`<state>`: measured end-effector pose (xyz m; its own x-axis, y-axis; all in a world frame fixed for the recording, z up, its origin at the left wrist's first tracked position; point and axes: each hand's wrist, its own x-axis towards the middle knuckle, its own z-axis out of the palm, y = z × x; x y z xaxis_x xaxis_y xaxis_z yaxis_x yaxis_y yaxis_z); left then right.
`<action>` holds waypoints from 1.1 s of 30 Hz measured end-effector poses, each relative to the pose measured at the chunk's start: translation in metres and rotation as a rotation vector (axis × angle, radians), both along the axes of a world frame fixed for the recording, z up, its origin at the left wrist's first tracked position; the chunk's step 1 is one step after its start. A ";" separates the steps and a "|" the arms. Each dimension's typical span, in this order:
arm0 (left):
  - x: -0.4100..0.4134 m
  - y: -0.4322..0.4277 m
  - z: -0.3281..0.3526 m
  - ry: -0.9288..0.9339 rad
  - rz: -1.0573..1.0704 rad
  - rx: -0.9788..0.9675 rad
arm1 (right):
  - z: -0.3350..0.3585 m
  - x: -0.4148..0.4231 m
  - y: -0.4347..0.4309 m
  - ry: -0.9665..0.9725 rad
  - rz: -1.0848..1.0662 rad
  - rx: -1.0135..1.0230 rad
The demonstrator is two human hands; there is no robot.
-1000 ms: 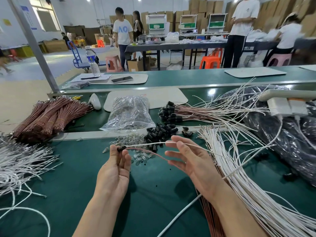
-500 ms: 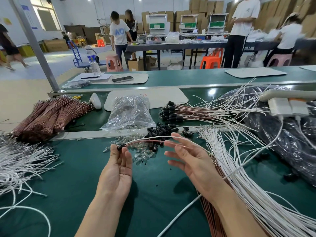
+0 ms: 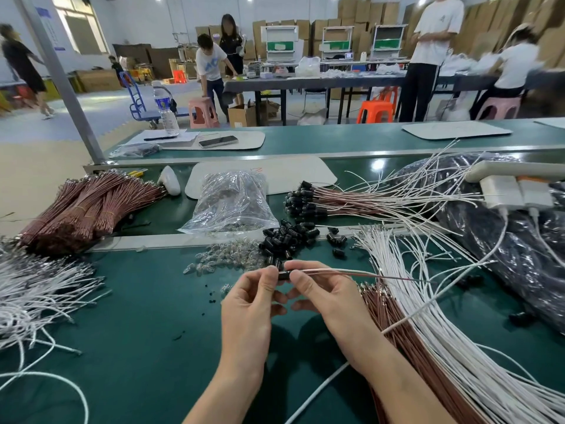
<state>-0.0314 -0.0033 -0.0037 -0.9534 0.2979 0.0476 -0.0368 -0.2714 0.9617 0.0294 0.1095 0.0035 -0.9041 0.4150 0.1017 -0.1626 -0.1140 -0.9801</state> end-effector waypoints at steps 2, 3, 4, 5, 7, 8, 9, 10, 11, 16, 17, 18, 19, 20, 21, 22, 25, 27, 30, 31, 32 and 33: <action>0.000 0.000 0.002 0.029 0.007 -0.029 | 0.000 -0.002 0.000 0.010 0.025 -0.096; 0.001 0.000 0.003 0.043 0.008 -0.039 | 0.000 -0.003 0.001 0.020 0.033 -0.157; 0.002 0.000 0.003 0.059 0.009 -0.051 | -0.001 -0.004 0.002 0.030 0.036 -0.218; 0.003 0.000 0.003 0.074 0.012 -0.062 | -0.001 -0.005 0.002 0.039 0.036 -0.274; 0.005 0.001 0.002 0.096 0.022 -0.079 | -0.003 -0.006 0.004 0.052 0.043 -0.356; 0.007 0.001 0.001 0.109 0.026 -0.089 | -0.003 -0.006 0.004 0.056 0.049 -0.370; 0.008 0.001 0.000 0.127 0.030 -0.103 | -0.003 -0.006 0.004 0.056 0.054 -0.360; 0.008 0.002 0.000 0.149 0.032 -0.121 | -0.004 -0.005 0.003 0.056 0.059 -0.333; 0.009 0.002 -0.001 0.166 0.034 -0.133 | -0.004 -0.005 0.003 0.058 0.063 -0.304; 0.009 0.003 0.000 0.164 0.022 -0.130 | -0.007 -0.009 0.006 0.075 0.033 -0.307; 0.009 0.004 0.000 0.164 0.019 -0.126 | -0.007 -0.009 0.006 0.079 0.033 -0.319; 0.010 0.003 0.000 0.162 0.017 -0.122 | -0.006 -0.009 0.006 0.084 0.033 -0.334; 0.010 0.004 0.000 0.161 0.016 -0.118 | -0.006 -0.009 0.005 0.086 0.033 -0.348; 0.010 0.003 0.000 0.161 0.017 -0.115 | -0.005 -0.009 0.005 0.083 0.032 -0.360; 0.009 0.004 0.000 0.162 0.019 -0.112 | -0.005 -0.009 0.005 0.077 0.035 -0.359; 0.009 0.003 0.000 0.162 0.023 -0.108 | -0.005 -0.008 0.004 0.071 0.043 -0.337; 0.008 0.000 0.000 0.158 0.014 -0.100 | -0.005 -0.006 0.002 0.065 0.070 -0.181; 0.008 -0.002 0.002 0.158 -0.008 -0.091 | -0.005 -0.005 0.002 0.075 0.045 -0.129; 0.008 -0.002 0.005 0.145 -0.057 -0.063 | -0.003 -0.004 0.004 0.108 0.018 -0.198; 0.008 -0.002 0.006 0.128 -0.076 -0.046 | -0.003 -0.004 0.006 0.123 0.018 -0.243; 0.009 -0.001 0.006 0.103 -0.096 -0.024 | -0.002 -0.003 0.007 0.135 0.017 -0.291; 0.009 0.000 0.006 0.077 -0.115 0.000 | -0.001 -0.003 0.008 0.146 0.014 -0.337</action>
